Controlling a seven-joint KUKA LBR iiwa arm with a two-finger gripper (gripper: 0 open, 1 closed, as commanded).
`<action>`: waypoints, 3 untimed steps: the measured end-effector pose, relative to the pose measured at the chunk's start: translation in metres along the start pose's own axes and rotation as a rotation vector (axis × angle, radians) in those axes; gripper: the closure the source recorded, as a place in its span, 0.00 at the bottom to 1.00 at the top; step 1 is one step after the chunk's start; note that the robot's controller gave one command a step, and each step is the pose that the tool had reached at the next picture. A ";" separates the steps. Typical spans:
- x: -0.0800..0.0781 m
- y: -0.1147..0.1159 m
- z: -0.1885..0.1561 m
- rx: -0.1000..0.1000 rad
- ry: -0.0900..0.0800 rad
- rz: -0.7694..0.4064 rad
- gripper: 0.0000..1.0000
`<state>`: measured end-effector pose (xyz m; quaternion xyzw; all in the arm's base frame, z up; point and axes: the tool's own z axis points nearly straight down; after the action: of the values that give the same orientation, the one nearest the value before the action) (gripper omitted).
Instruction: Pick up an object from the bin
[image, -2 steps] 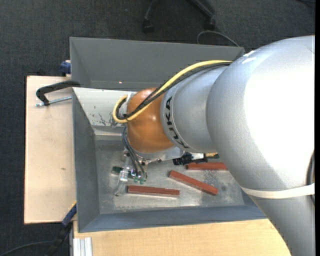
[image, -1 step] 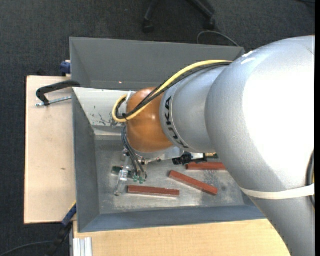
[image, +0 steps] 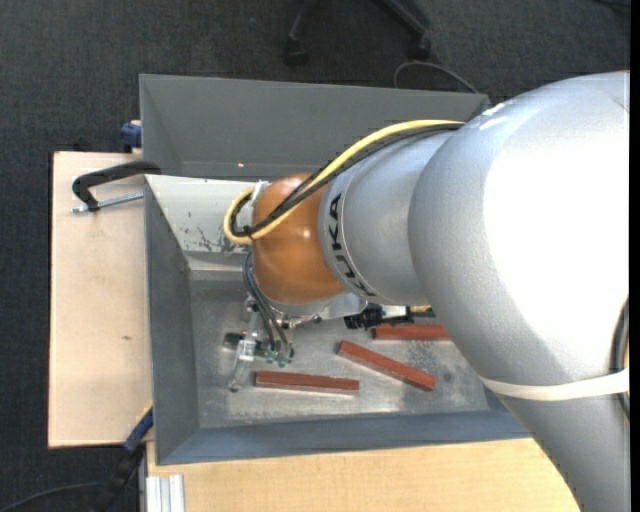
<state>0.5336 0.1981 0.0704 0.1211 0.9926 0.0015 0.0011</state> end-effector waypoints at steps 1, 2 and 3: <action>0.000 0.000 0.000 0.000 0.000 0.000 1.00; -0.002 0.001 -0.044 -0.002 -0.004 0.000 1.00; -0.003 0.002 -0.056 -0.001 -0.003 0.000 1.00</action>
Offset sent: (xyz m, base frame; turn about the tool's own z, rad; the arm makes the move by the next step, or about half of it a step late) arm 0.0000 0.0000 0.0000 0.0000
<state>0.5366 0.1996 0.1262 0.1213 0.9926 0.0019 0.0025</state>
